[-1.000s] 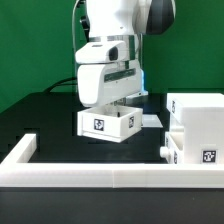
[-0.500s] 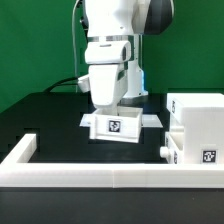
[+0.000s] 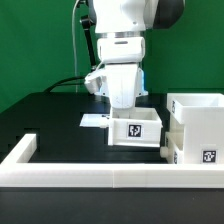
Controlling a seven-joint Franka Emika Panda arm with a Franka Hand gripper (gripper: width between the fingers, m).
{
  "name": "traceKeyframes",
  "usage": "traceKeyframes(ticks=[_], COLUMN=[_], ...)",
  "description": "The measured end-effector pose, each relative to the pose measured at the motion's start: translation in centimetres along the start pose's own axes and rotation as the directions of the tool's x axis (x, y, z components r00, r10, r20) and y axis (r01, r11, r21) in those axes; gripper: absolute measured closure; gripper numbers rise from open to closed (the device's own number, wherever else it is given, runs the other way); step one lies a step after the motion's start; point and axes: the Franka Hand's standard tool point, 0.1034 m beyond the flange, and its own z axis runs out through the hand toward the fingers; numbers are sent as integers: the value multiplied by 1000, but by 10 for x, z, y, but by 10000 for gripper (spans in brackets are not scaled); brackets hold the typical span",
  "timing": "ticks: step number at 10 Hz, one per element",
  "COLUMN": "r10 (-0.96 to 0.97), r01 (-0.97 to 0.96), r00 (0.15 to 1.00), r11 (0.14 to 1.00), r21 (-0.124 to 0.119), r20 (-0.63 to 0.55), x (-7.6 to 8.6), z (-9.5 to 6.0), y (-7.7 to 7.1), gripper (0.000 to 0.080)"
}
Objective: Assemble drawer
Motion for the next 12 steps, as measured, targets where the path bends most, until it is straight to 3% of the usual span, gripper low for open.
traceKeyframes(ticks=[3,7,12], r10=[2,-7,-6], r01=[-2,7,6], r00=[1000,1000,1000], r11=[1000,1000,1000], r21=[5,1,8], r20=[-2,-13,-16], x=[2,27,27], z=[1,-3,1], y=[1,11,9], gripper=[758,758,758])
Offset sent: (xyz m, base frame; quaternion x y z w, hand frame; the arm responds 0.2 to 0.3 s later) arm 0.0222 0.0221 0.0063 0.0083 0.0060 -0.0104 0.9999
